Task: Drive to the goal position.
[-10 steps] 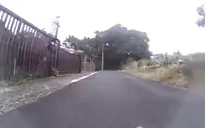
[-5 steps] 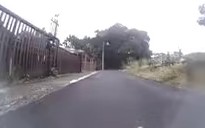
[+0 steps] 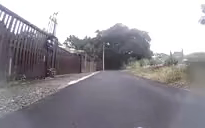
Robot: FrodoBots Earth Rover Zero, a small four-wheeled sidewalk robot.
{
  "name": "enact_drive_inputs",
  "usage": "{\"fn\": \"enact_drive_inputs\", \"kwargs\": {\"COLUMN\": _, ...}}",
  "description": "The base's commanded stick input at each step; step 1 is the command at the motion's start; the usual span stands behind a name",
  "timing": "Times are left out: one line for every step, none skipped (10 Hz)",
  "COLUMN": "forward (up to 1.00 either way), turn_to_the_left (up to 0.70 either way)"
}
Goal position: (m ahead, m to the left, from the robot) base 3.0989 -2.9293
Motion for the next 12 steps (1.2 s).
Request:
{"fn": "enact_drive_inputs", "kwargs": {"forward": 0.50, "turn_to_the_left": 0.01}}
{"fn": "enact_drive_inputs", "kwargs": {"forward": 0.50, "turn_to_the_left": 0.01}}
{"fn": "enact_drive_inputs", "kwargs": {"forward": 0.50, "turn_to_the_left": 0.01}}
{"fn": "enact_drive_inputs", "kwargs": {"forward": 0.50, "turn_to_the_left": 0.01}}
{"fn": "enact_drive_inputs", "kwargs": {"forward": 0.50, "turn_to_the_left": 0.01}}
{"fn": "enact_drive_inputs", "kwargs": {"forward": 0.50, "turn_to_the_left": 0.01}}
{"fn": "enact_drive_inputs", "kwargs": {"forward": 0.50, "turn_to_the_left": 0.01}}
{"fn": "enact_drive_inputs", "kwargs": {"forward": 0.50, "turn_to_the_left": 0.01}}
{"fn": "enact_drive_inputs", "kwargs": {"forward": 0.50, "turn_to_the_left": 0.01}}
{"fn": "enact_drive_inputs", "kwargs": {"forward": 0.50, "turn_to_the_left": 0.01}}
{"fn": "enact_drive_inputs", "kwargs": {"forward": 0.50, "turn_to_the_left": 0.01}}
{"fn": "enact_drive_inputs", "kwargs": {"forward": 0.50, "turn_to_the_left": 0.01}}
